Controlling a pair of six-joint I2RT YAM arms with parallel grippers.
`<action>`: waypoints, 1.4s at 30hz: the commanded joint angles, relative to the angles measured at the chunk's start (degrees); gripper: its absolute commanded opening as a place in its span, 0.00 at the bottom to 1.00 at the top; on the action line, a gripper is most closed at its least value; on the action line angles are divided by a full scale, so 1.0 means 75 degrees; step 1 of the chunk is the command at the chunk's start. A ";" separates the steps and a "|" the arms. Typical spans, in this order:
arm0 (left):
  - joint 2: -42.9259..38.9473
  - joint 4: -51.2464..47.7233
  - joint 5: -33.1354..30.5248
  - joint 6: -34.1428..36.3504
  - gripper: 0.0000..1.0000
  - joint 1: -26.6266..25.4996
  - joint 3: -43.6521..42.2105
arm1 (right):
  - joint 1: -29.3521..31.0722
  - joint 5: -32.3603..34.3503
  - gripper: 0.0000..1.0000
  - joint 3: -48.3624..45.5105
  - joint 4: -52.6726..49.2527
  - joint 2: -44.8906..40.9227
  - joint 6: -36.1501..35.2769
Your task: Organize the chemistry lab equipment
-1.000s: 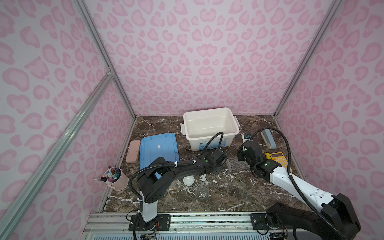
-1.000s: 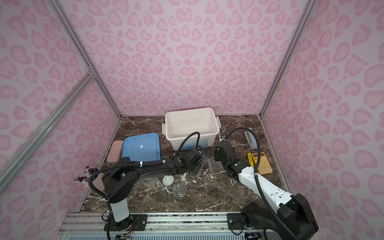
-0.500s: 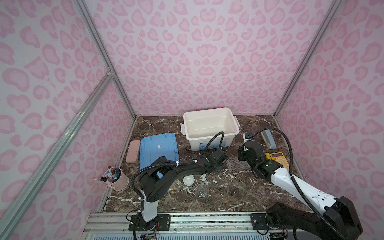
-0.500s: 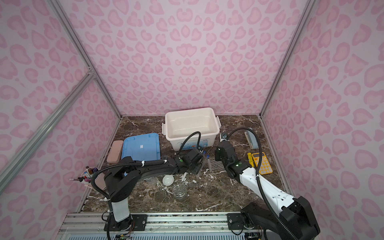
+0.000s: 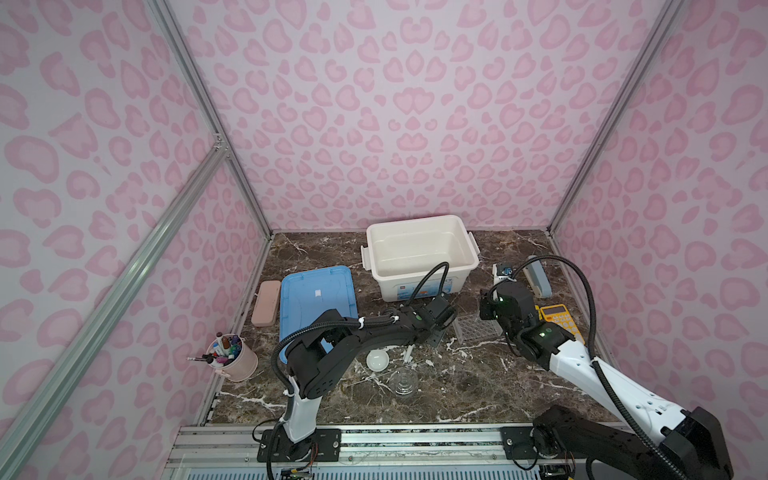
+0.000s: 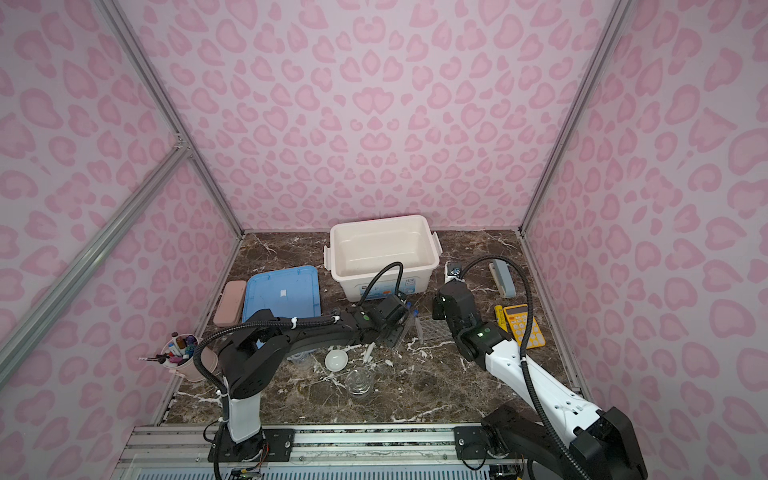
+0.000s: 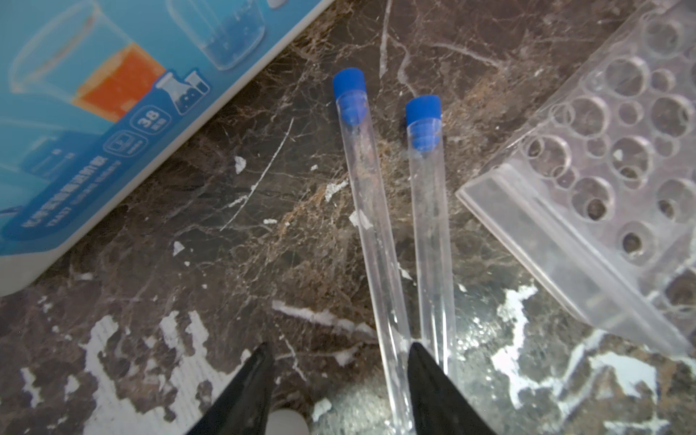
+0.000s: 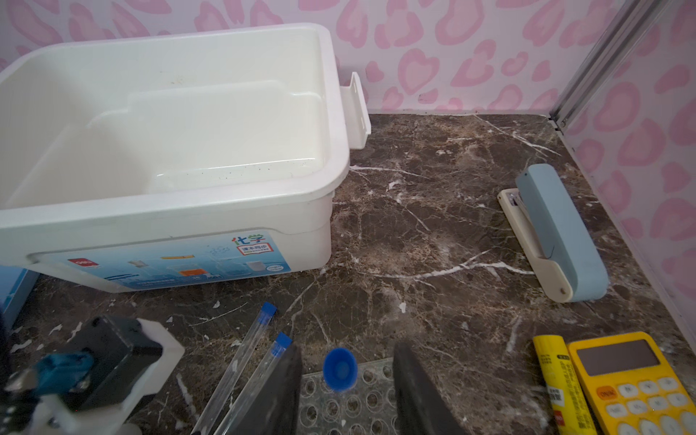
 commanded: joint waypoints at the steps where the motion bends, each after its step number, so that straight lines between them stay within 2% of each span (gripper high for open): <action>1: 0.0100 -0.0113 0.0020 -0.0065 0.58 0.0001 0.0152 | -0.0025 0.0078 0.45 -0.0052 -0.0034 -0.0083 0.0109; 28: 0.0532 -0.0406 -0.0015 -0.0123 0.44 0.0024 0.0291 | -0.0484 -0.0323 0.49 -0.0316 0.0031 -0.0515 0.0430; 33: 0.0567 -0.0441 0.0041 -0.0123 0.37 0.0024 0.0319 | -0.0595 -0.0481 0.51 -0.0342 0.0035 -0.0567 0.0495; 34: 0.0572 -0.0441 0.0047 -0.0123 0.33 0.0025 0.0315 | -0.0639 -0.0552 0.52 -0.0347 0.0037 -0.0585 0.0508; 39: 0.0536 -0.0431 0.0075 -0.0128 0.22 0.0024 0.0305 | -0.0948 -0.1059 0.56 -0.0341 0.0017 -0.0700 0.0601; 42: 0.0440 -0.0377 0.0076 -0.0149 0.18 0.0022 0.0241 | -0.1166 -0.1472 0.58 -0.0280 -0.0119 -0.0775 0.0602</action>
